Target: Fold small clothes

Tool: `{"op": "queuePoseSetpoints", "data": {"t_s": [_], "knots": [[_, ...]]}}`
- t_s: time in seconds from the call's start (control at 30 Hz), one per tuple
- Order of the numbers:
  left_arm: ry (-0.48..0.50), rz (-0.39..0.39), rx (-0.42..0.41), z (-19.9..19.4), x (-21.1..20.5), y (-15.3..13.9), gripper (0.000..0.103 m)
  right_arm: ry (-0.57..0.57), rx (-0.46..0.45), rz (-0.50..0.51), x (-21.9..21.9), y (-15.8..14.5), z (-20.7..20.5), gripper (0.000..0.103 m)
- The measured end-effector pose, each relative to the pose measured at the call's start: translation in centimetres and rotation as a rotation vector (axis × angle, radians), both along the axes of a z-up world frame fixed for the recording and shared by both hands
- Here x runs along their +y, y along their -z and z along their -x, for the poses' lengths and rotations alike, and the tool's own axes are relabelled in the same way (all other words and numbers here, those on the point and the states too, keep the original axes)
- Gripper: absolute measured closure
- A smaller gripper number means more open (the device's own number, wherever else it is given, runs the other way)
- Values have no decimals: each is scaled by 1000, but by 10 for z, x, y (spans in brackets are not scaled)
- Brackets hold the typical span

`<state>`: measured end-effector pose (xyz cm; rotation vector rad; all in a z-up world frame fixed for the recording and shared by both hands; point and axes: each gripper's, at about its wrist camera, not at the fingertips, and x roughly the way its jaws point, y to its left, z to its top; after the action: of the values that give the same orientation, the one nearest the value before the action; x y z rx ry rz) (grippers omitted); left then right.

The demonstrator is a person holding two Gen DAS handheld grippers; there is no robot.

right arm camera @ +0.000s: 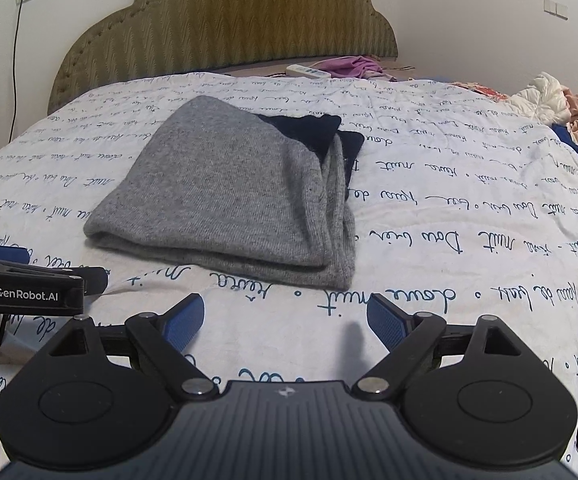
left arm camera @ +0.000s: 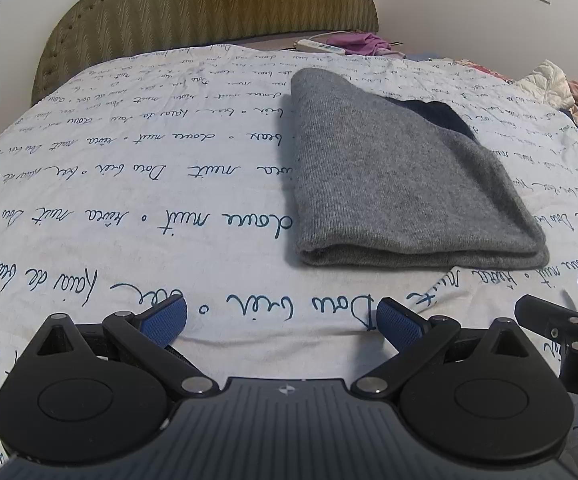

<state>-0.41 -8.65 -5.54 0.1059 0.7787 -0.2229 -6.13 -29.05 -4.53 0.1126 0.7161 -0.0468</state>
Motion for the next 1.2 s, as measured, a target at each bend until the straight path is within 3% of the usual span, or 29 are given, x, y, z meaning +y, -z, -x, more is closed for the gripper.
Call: {"op": "queuePoseSetpoints", "data": {"t_s": [1.2], "knots": [[-1,-42,-10,5,-1,6,0,-3,27,-24,0,11,4,13]]}}
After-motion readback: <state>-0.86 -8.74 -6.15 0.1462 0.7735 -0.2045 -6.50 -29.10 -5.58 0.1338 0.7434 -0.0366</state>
